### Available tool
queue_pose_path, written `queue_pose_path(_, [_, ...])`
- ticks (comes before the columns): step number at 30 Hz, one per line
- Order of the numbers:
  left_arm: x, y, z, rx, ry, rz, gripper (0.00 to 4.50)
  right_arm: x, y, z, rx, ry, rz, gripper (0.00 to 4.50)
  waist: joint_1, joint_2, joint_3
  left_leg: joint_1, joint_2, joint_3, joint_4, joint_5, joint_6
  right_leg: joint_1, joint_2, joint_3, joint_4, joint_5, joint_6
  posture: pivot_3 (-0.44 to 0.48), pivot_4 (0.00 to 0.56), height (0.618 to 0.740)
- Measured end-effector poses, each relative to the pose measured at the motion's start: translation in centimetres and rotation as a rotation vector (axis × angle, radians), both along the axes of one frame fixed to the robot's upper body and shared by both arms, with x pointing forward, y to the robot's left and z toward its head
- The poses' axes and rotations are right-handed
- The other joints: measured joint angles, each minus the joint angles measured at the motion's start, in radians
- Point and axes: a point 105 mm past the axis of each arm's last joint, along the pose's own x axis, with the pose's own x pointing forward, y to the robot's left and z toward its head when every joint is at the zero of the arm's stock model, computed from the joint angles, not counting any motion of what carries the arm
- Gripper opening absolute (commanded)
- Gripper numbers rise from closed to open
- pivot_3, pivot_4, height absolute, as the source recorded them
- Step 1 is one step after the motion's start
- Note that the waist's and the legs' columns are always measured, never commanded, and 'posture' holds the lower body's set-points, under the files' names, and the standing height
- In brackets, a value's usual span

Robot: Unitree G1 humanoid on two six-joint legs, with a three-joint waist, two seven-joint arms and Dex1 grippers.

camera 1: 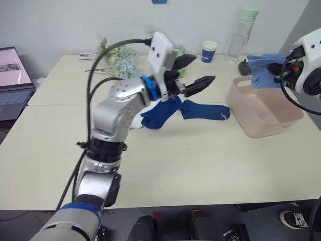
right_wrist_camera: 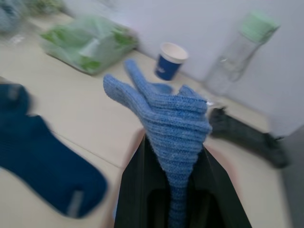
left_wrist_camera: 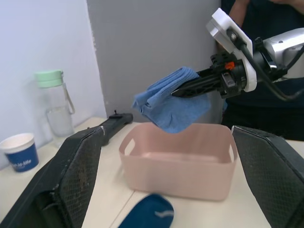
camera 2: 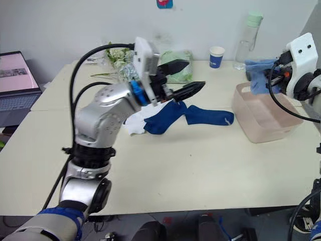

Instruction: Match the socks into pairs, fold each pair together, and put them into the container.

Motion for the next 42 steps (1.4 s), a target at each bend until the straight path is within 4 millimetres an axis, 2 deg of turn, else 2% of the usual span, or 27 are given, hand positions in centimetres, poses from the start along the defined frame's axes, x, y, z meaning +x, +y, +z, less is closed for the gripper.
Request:
queue_pose_path(3, [-0.5, -1.6, -0.4, -0.003, -0.004, -0.045, 4.48, 1.4, -1.4, -0.6, -0.245, -0.037, -0.025, 0.00, 0.000, 0.001, 0.000, 0.000, 0.001, 0.001, -0.001, 0.002, -0.003, -0.002, 0.000, 0.001, 0.001, 0.000, 0.000, 0.000, 0.150, 0.740])
queue_pose_path(7, [-1.4, -2.9, -0.8, 0.014, -0.007, -0.108, 4.48, 2.9, -1.5, -1.9, -0.499, -0.044, 0.024, 0.00, 0.001, 0.001, 0.001, -0.001, 0.001, 0.002, -0.001, 0.002, -0.004, -0.003, 0.000, 0.001, 0.000, 0.000, 0.000, 0.000, 0.150, 0.740])
queue_pose_path(12, [-1.9, -3.0, -1.2, 0.032, -0.014, -0.125, 4.48, 4.1, -1.9, -7.3, -0.762, 0.092, 0.120, 0.00, 0.005, 0.001, 0.001, -0.002, 0.001, 0.002, 0.000, 0.002, -0.004, -0.003, -0.001, 0.002, 0.000, 0.000, 0.000, 0.000, 0.150, 0.740])
queue_pose_path(17, [-2.2, -2.4, -2.2, 0.053, 0.013, -0.112, 4.48, 3.7, -2.8, -9.9, -0.925, 0.189, 0.177, 0.00, 0.006, 0.001, 0.001, -0.002, 0.001, 0.001, 0.000, 0.003, -0.005, -0.003, -0.002, 0.003, 0.000, 0.000, 0.000, 0.000, 0.150, 0.740])
queue_pose_path(22, [-2.1, -1.9, -2.9, 0.081, 0.035, -0.107, 4.48, 3.0, -3.5, -11.9, -0.953, 0.284, 0.227, 0.00, 0.006, 0.001, 0.001, -0.002, 0.001, 0.002, 0.001, 0.003, -0.005, -0.003, -0.002, 0.003, 0.000, 0.000, 0.000, 0.000, 0.150, 0.740])
queue_pose_path(31, [-2.5, -1.7, -3.8, 0.131, 0.059, -0.161, 4.50, 1.9, -2.9, -12.9, -0.845, 0.409, 0.337, 3.13, 0.005, 0.001, 0.001, -0.002, 0.001, 0.001, 0.001, 0.003, -0.005, -0.002, -0.002, 0.002, 0.000, 0.000, 0.000, 0.000, 0.150, 0.740])
queue_pose_path(33, [-2.5, -1.6, -4.0, 0.131, 0.064, -0.164, 4.50, 1.5, -3.0, -12.4, -0.832, 0.434, 0.354, 3.89, 0.005, 0.001, 0.002, -0.002, 0.001, 0.001, 0.001, 0.003, -0.005, -0.002, -0.002, 0.002, 0.000, 0.000, 0.000, 0.000, 0.150, 0.740])
queue_pose_path(35, [-2.6, -1.7, -4.0, 0.133, 0.064, -0.168, 4.50, 1.2, -3.5, -10.8, -0.839, 0.441, 0.352, 4.48, 0.006, 0.002, 0.002, -0.002, 0.000, 0.001, 0.001, 0.003, -0.005, -0.002, -0.002, 0.002, 0.000, 0.000, 0.000, 0.000, 0.150, 0.740])
queue_pose_path(39, [-2.7, -1.7, -4.1, 0.135, 0.063, -0.177, 4.50, 0.5, -3.9, -6.6, -0.807, 0.435, 0.354, 4.48, 0.005, 0.002, 0.002, -0.002, 0.001, 0.001, 0.001, 0.002, -0.005, -0.002, -0.002, 0.002, 0.000, 0.000, 0.000, 0.000, 0.150, 0.740])
queue_pose_path(42, [-2.7, -1.6, -4.1, 0.136, 0.063, -0.179, 4.50, 0.0, -3.8, -4.4, -0.788, 0.457, 0.359, 4.48, 0.005, 0.003, 0.002, -0.001, 0.001, 0.000, 0.001, 0.002, -0.005, -0.002, -0.002, 0.001, 0.001, 0.000, 0.000, 0.000, 0.150, 0.740])
